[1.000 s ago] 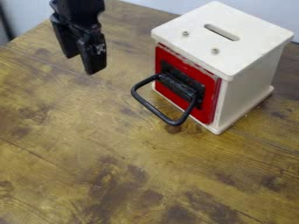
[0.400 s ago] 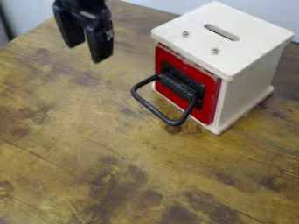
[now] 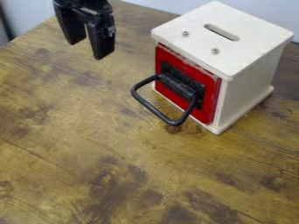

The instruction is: Close the drawer

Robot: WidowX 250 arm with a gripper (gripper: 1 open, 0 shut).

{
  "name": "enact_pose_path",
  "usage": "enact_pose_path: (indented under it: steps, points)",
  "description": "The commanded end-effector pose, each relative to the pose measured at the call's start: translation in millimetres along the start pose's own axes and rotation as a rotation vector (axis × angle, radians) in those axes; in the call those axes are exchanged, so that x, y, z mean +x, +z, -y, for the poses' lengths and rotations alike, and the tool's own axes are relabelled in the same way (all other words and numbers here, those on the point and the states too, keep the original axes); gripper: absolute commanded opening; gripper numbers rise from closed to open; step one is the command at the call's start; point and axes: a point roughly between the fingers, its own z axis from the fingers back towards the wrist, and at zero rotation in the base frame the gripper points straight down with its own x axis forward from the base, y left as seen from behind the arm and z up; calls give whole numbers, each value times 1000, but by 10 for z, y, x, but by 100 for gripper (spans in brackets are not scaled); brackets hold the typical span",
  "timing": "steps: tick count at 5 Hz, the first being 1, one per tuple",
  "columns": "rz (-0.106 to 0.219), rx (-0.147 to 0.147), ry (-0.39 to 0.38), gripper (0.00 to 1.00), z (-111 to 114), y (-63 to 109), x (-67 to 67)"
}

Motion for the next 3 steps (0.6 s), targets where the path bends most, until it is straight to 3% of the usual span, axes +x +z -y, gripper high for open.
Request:
enact_pose_path:
  steps: [1, 3]
  points:
    - [76, 25, -1, 100, -22, 285, -22]
    - [73, 37, -4, 100, -66, 373, -75]
